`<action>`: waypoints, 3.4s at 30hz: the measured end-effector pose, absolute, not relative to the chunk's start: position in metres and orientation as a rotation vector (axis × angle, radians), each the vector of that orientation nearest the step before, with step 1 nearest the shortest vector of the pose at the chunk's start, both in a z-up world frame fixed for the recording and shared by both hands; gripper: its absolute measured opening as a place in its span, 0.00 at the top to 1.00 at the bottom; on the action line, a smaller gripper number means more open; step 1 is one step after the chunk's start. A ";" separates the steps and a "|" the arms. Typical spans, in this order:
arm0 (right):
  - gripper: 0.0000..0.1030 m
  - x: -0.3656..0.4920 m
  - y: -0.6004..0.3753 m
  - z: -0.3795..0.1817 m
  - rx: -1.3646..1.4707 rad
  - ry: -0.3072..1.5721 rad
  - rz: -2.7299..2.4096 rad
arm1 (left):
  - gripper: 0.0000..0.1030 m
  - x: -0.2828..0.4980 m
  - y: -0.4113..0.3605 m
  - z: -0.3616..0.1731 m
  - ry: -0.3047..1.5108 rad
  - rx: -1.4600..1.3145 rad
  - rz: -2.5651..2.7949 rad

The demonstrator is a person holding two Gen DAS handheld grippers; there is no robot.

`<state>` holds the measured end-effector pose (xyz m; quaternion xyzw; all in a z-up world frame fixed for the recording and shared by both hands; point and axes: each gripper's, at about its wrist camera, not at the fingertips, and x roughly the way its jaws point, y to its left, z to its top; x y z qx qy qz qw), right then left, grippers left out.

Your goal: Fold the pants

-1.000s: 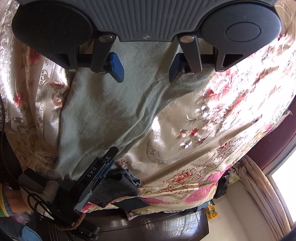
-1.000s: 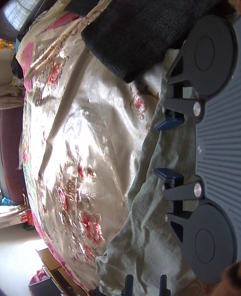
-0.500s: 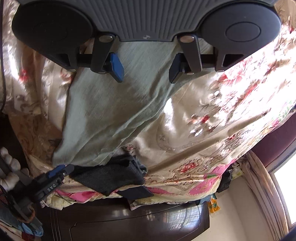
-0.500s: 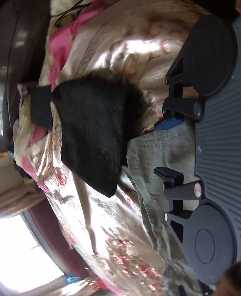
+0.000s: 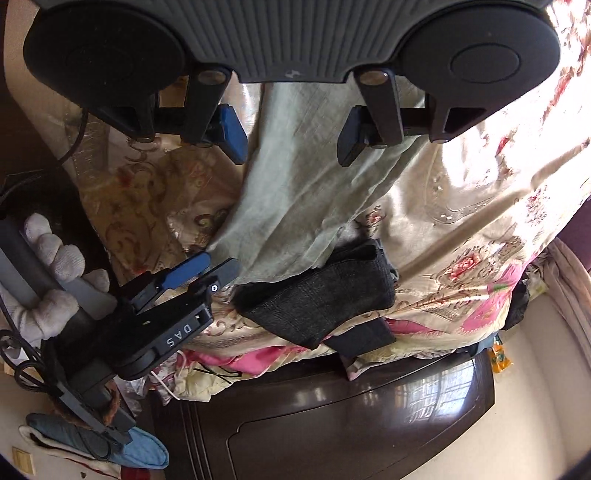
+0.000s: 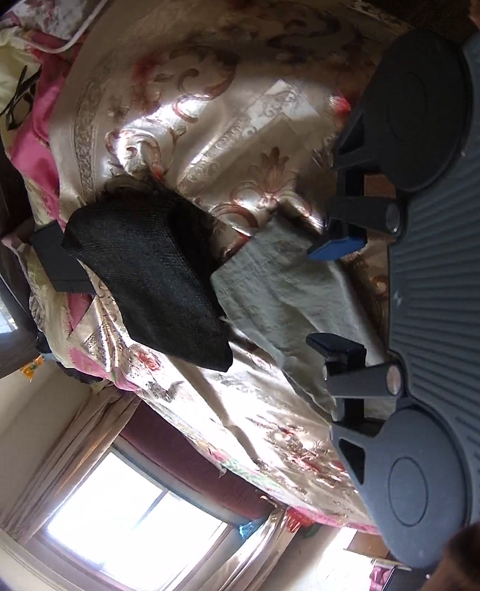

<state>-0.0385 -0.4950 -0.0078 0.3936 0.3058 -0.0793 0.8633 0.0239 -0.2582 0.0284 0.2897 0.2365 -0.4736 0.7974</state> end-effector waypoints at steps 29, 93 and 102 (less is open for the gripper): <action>0.98 0.015 -0.441 -0.017 1.076 0.339 -0.074 | 0.34 0.027 -0.205 0.020 0.599 0.608 -0.863; 0.18 0.024 -0.468 -0.032 1.085 0.616 -0.450 | 0.33 0.041 -0.175 0.003 0.647 0.459 -0.883; 0.79 -0.006 -0.486 -0.072 1.368 0.482 -0.254 | 0.33 0.038 -0.183 0.002 0.631 0.552 -0.877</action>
